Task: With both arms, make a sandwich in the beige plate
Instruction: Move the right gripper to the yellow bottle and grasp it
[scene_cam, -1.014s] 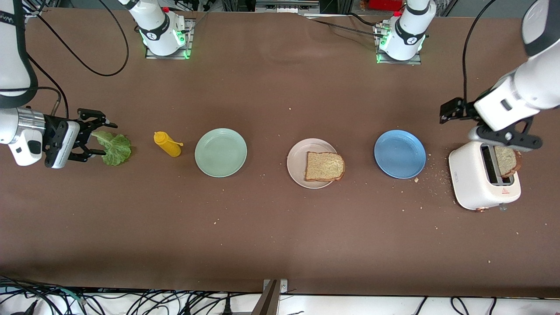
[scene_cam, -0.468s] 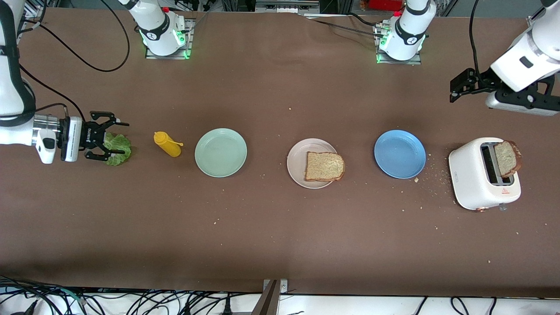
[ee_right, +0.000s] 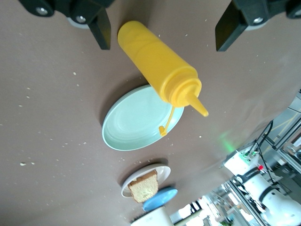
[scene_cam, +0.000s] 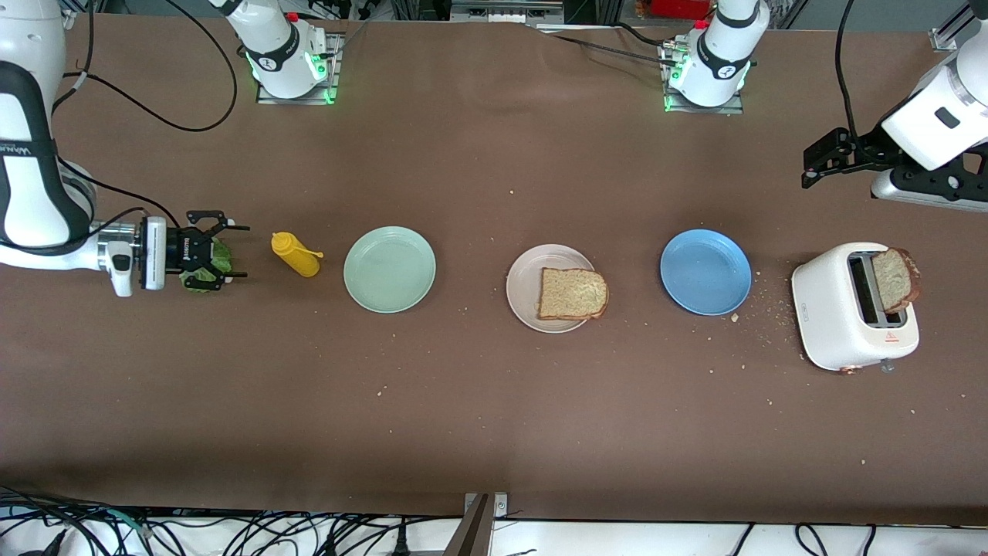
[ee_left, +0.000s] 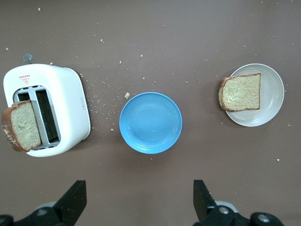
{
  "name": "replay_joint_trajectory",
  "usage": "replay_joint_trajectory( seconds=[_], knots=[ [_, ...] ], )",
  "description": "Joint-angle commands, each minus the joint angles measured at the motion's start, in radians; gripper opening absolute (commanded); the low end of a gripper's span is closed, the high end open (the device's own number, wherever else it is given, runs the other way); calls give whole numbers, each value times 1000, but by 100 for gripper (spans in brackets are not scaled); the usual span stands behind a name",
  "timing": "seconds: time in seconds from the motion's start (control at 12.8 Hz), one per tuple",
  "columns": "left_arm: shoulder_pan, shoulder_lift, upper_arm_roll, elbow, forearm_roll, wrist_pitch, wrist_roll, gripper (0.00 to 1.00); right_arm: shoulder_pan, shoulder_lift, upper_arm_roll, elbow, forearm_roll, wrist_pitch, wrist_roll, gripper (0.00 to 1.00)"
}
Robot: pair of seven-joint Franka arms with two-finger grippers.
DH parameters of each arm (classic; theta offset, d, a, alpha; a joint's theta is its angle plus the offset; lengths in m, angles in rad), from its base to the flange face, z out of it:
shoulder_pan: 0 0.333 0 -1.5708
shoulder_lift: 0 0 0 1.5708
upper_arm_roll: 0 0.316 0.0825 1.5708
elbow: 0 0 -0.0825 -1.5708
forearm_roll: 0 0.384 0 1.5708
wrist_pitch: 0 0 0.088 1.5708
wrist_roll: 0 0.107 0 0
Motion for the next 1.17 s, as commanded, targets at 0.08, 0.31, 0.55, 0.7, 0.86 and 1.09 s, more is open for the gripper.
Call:
replay_joint_trajectory(
  seconds=[0.08,0.31,0.55,0.7,0.86,1.09],
  knots=[
    [5,23,-15,40,-13,-28,-29,100,-21,70,4,-9,84,-62,-196,99],
    [5,23,-16,38,-13,-30,-42,100,-30,110,4,-9,95,-93,-241,99],
    [-4,25,-19,38,-12,-30,-45,100,-27,139,12,-7,136,-97,-288,99],
    [-2,25,-18,38,-13,-31,-45,100,-24,165,25,-6,162,-97,-307,99],
    [-2,25,-18,38,-12,-30,-45,100,-24,183,30,-3,181,-97,-321,99],
    [-2,23,-16,38,-12,-31,-43,100,-24,202,48,-3,210,-97,-347,86]
  ],
)
